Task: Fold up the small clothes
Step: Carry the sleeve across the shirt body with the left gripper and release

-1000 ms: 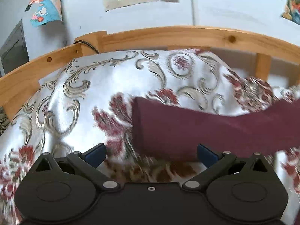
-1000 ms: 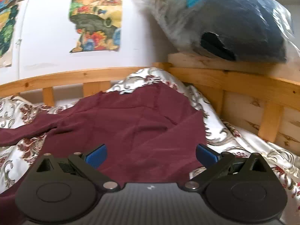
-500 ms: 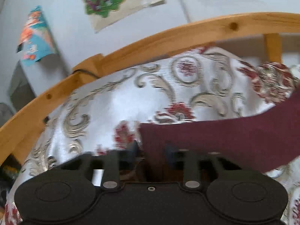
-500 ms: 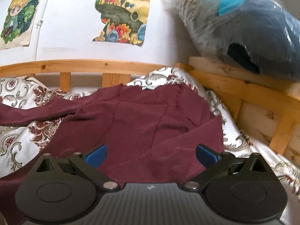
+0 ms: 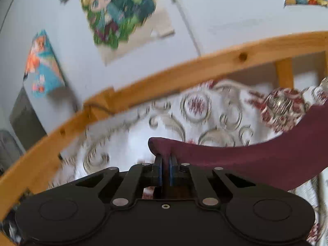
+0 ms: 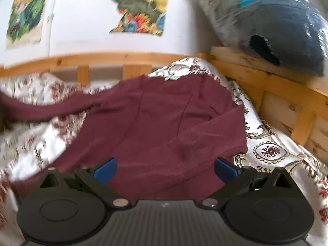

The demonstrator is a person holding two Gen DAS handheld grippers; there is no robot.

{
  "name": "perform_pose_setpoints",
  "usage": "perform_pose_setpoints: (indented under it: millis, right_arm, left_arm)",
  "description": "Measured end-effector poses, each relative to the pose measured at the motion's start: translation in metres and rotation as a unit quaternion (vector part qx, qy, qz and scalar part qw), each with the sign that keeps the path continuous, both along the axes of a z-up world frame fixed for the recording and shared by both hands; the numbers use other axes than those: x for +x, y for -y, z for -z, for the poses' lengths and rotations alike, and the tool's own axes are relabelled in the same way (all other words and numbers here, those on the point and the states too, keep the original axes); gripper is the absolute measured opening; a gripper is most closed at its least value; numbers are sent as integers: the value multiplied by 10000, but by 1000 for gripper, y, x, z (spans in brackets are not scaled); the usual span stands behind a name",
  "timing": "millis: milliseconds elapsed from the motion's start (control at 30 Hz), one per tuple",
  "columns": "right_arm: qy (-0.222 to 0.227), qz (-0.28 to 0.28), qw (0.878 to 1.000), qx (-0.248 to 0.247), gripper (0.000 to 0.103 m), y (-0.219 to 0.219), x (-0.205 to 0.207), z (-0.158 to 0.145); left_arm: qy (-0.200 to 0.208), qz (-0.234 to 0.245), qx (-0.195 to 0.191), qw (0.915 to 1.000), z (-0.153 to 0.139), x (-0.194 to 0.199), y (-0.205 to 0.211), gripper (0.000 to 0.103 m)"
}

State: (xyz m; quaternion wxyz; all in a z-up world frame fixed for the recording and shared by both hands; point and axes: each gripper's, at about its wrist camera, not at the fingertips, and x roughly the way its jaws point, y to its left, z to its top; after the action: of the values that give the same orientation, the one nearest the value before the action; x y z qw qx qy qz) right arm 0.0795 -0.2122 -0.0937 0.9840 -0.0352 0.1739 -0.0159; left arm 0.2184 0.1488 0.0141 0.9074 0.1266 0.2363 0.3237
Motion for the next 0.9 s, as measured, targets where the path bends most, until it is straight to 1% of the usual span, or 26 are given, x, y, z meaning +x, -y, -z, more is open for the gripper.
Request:
perform_pose_setpoints:
  millis: [67, 133, 233, 300, 400, 433, 533, 633, 700, 733, 800, 867, 900]
  right_arm:
    - [106, 99, 9997, -170, 103, 2, 2, 3]
    - [192, 307, 9991, -229, 103, 9, 3, 1]
    - [356, 526, 9980, -47, 103, 27, 1, -6]
    - [404, 682, 9968, 70, 103, 39, -2, -9]
    - [430, 878, 9951, 169, 103, 54, -3, -11]
    - [440, 929, 9945, 199, 103, 58, -3, -11]
    - [446, 1057, 9930, 279, 103, 68, 1, -9]
    - [456, 1180, 9915, 288, 103, 75, 3, -10]
    - [518, 1252, 9902, 337, 103, 81, 0, -13]
    - [549, 1287, 9894, 385, 103, 86, -1, -15]
    - [591, 1393, 9873, 485, 103, 94, -3, -17]
    - [547, 1504, 9856, 551, 103, 102, -1, -17]
    - [506, 1542, 9853, 541, 103, 106, 0, -17]
  left_arm:
    - [215, 100, -73, 9997, -17, -3, 8, 6]
    - [418, 262, -113, 9987, -33, -5, 18, 5]
    - [648, 713, -44, 9953, -55, -11, 42, 5]
    - [779, 1043, -85, 9915, -70, -17, 61, 5]
    - [933, 1571, -328, 9826, -92, -30, 92, 5]
    - [946, 1736, -357, 9796, -98, -33, 104, 5]
    - [985, 2364, -312, 9662, -111, -46, 144, 5]
    - [951, 2964, -332, 9497, -119, -57, 184, 5]
    - [949, 3394, -410, 9350, -122, -66, 210, 5]
    - [955, 3625, -426, 9261, -121, -70, 222, 5]
    - [984, 4111, -421, 9053, -115, -81, 243, 5]
    - [986, 4599, -516, 8810, -103, -92, 261, 5]
    - [966, 4759, -584, 8722, -96, -96, 267, 5]
